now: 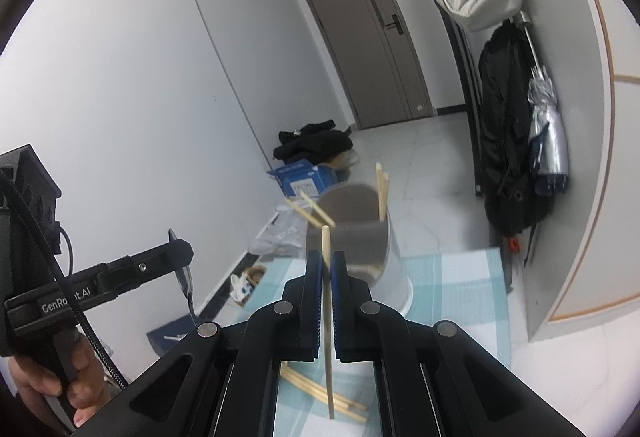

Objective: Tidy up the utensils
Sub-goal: 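Carry the held spoon and chopstick up over the white holder, then lower the spoon and chopstick into the holder and open both grippers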

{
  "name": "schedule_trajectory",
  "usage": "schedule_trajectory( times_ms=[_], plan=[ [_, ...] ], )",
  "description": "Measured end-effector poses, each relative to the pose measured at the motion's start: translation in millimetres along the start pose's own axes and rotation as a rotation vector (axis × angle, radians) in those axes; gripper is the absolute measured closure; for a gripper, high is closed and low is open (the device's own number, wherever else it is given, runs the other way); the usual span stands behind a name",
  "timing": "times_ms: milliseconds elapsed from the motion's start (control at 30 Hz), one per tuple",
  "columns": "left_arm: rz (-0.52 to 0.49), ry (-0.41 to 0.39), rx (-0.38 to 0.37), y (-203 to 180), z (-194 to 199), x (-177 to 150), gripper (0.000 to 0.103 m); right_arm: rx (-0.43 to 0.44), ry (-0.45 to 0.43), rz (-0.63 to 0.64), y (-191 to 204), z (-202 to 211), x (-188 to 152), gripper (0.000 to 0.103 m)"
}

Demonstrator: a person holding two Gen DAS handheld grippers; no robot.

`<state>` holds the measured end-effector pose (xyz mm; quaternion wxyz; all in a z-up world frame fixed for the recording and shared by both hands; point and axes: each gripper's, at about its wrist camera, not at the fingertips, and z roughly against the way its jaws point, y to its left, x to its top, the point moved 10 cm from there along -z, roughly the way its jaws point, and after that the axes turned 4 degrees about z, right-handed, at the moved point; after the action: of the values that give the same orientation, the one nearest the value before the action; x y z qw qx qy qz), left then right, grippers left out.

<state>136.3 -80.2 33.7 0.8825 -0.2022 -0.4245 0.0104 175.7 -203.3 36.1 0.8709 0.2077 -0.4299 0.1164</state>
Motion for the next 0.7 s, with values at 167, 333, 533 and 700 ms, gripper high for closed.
schedule_trajectory(
  times_ms=[167, 333, 533, 700],
  plan=[
    [0.014, -0.027, -0.021, -3.4, -1.6, 31.4, 0.074, 0.013, -0.021, 0.017, 0.1, -7.1, 41.5, 0.099],
    [0.045, -0.048, -0.041, -1.8, -9.1, 59.5, 0.074, 0.009, -0.047, 0.055, 2.4, -15.3, 84.2, 0.099],
    [0.077, -0.072, -0.065, 0.4, -21.3, 90.3, 0.074, 0.014, -0.096, 0.074, 2.5, -25.1, 131.1, 0.099],
    [0.097, -0.096, -0.075, 2.4, -38.5, 113.2, 0.074, 0.011, -0.138, 0.090, -1.2, -39.3, 166.6, 0.099]
  ],
)
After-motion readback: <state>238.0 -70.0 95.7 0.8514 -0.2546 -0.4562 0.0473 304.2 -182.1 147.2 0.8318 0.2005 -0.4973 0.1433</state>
